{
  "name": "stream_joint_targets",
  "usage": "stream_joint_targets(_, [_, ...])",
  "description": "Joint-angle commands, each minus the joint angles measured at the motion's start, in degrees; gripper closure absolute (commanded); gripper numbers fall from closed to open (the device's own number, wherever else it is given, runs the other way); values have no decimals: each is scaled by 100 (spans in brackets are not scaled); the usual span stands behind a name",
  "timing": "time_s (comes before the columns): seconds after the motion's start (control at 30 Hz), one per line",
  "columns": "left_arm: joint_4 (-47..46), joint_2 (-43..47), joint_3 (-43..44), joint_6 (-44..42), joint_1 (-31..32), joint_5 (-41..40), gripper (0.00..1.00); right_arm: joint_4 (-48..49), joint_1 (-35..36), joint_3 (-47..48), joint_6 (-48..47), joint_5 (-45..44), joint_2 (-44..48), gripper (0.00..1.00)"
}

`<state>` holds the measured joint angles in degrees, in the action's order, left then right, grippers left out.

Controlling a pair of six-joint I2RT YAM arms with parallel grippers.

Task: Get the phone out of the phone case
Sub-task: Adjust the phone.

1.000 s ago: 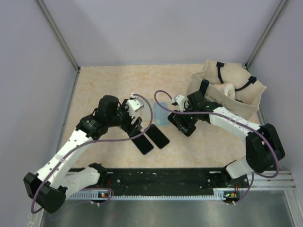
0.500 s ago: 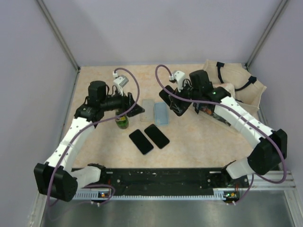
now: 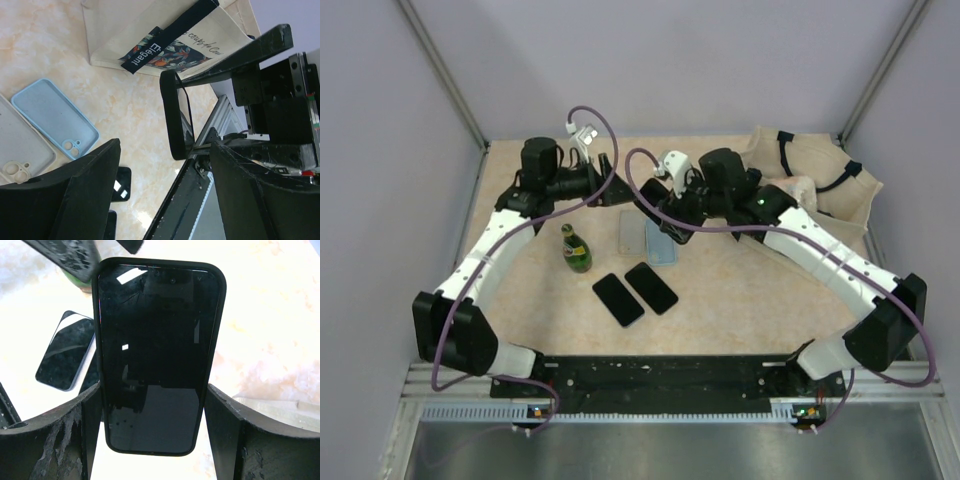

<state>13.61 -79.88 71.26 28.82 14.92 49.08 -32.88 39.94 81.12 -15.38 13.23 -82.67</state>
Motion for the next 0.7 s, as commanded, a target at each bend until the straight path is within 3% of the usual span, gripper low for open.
stream_joint_targets(0.0, [-315,-194,344,317,151,146,23,283,206,343,-141,-216,67,100])
stream_joint_targets(0.23, [-139,-511,511,203,442,67,26,274,435,360,-317,-567,94,100])
stream_joint_targets(0.4, [-51,-713,573,107,565,58,40,274,514,352,-361,-655,102,100])
stream_joint_targets(0.57, [-42,-854,573,36,670,163,68,283,567,334,-378,-699,129,100])
stream_joint_targets(0.67, [-69,-907,564,19,697,295,100,326,558,290,-378,-726,155,100])
